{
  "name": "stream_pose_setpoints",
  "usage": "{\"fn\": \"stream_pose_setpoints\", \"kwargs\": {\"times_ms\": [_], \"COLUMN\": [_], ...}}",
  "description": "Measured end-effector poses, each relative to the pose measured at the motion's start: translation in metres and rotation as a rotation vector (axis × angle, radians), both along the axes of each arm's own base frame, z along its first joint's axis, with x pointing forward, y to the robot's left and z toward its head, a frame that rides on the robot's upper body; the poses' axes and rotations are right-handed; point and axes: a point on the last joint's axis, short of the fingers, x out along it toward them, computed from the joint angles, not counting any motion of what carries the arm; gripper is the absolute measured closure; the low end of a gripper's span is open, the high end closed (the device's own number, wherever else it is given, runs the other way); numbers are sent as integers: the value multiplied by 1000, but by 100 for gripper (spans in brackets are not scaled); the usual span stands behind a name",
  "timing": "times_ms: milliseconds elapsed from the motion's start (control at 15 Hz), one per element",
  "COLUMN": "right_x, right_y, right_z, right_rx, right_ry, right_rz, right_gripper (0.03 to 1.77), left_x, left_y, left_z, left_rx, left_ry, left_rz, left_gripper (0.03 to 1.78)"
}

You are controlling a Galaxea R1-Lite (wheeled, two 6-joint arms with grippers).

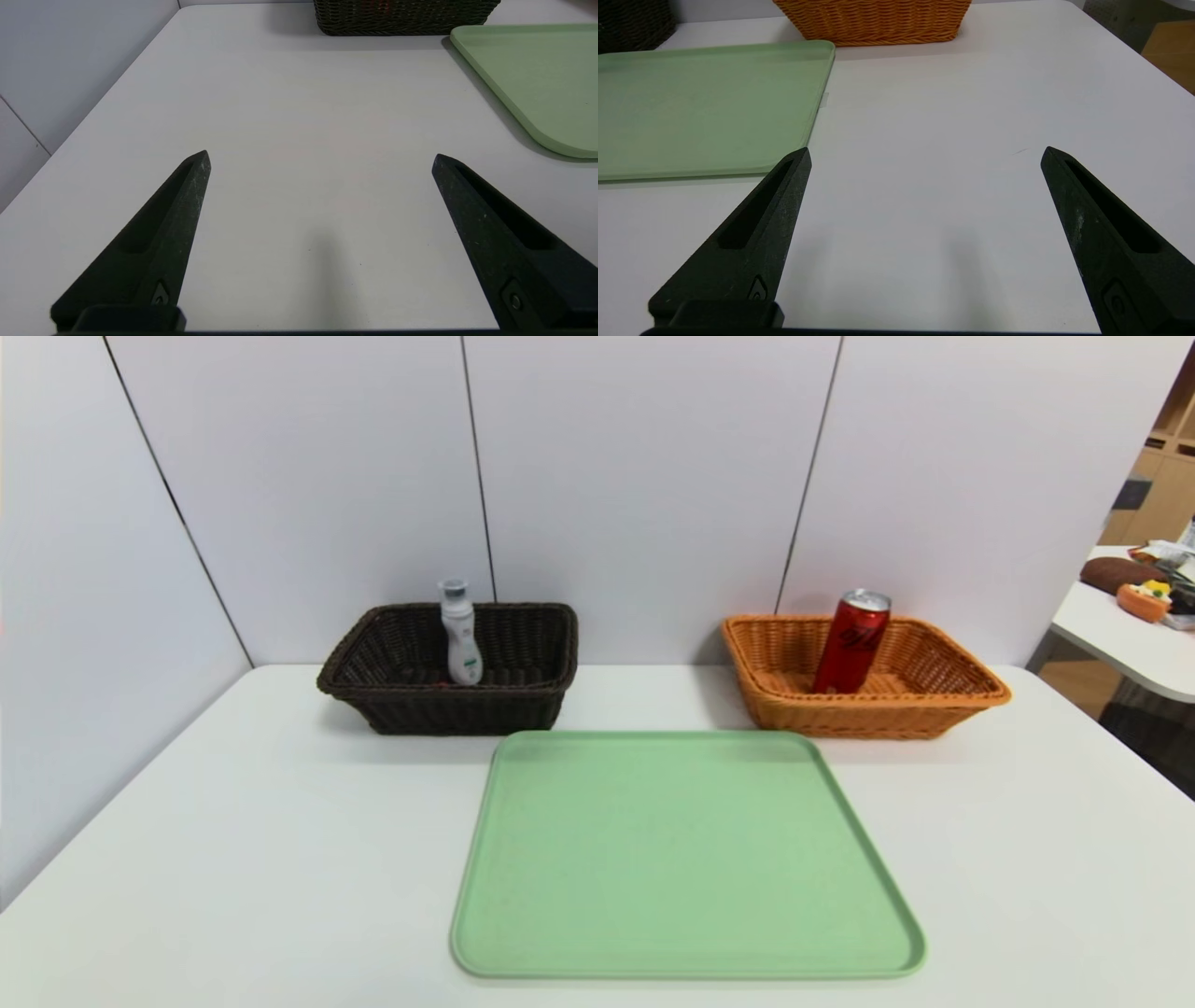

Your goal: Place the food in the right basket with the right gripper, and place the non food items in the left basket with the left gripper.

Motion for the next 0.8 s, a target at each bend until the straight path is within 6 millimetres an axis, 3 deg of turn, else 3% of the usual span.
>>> {"fn": "stream_pose_setpoints", "kwargs": {"times_ms": [800], "right_x": [2], "right_y": [0], "right_z": [-4], "right_rx": [-38], "right_ry": [3], "right_rz": [19], "right_gripper": [10], "left_x": [0], "left_y": [0], "left_z": [0], "left_rx": [0], "left_ry": [0], "left_rz": [0], "left_gripper": [12]}}
